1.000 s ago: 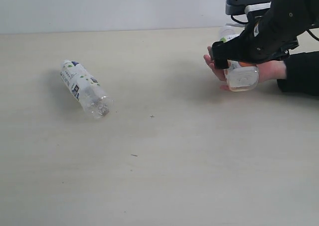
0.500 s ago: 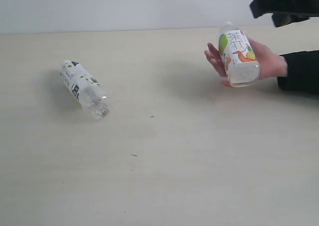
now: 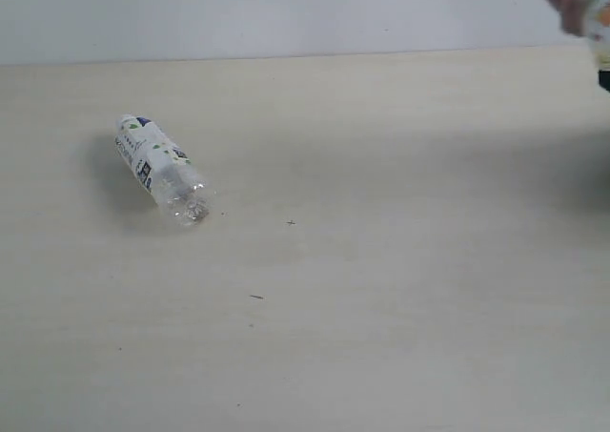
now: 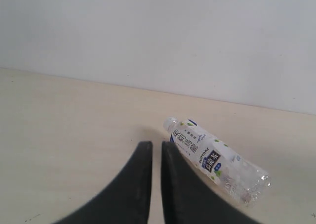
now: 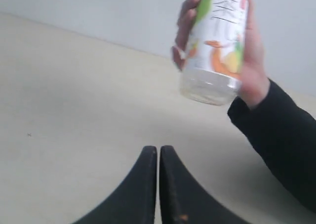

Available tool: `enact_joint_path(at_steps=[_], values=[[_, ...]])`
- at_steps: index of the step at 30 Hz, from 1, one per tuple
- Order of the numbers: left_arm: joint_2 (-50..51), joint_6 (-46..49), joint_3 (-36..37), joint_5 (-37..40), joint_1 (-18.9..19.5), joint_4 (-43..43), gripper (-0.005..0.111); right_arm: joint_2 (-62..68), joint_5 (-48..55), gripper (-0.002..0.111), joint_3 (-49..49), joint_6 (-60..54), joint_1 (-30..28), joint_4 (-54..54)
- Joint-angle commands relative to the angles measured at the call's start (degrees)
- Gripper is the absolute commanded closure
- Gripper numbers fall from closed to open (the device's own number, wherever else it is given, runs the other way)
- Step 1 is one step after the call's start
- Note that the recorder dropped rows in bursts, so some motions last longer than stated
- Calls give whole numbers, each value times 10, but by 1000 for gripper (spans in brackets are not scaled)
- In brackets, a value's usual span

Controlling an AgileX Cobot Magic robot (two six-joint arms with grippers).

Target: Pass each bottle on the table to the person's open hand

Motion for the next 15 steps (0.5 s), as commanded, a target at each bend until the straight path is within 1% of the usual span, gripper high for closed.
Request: enact_joint_path(at_steps=[1, 5, 7, 8, 10, 11, 12, 13, 14, 15], values=[[-4, 0, 0, 0, -4, 0, 97, -113, -57, 106, 75, 37, -2, 13], [-4, 0, 0, 0, -4, 0, 97, -167, -85, 106, 99, 88, -2, 8], [-4, 0, 0, 0, -4, 0, 97, -176, -98, 105, 106, 107, -2, -11], [-4, 0, 0, 0, -4, 0, 97, -179, -103, 105, 113, 136, -2, -20], [-4, 0, 0, 0, -4, 0, 97, -179, -96, 105, 115, 164, -2, -15], [-4, 0, 0, 0, -4, 0, 97, -179, -89, 105, 115, 154, -2, -19], [-4, 0, 0, 0, -4, 0, 97, -179, -59, 105, 117, 140, -2, -30], [-4, 0, 0, 0, -4, 0, 97, -179, -56, 105, 119, 140, -2, -34], [-4, 0, 0, 0, -4, 0, 97, -179, -69, 105, 129, 141, -2, -76], [-4, 0, 0, 0, -4, 0, 97, -179, -76, 105, 135, 141, -2, -92]])
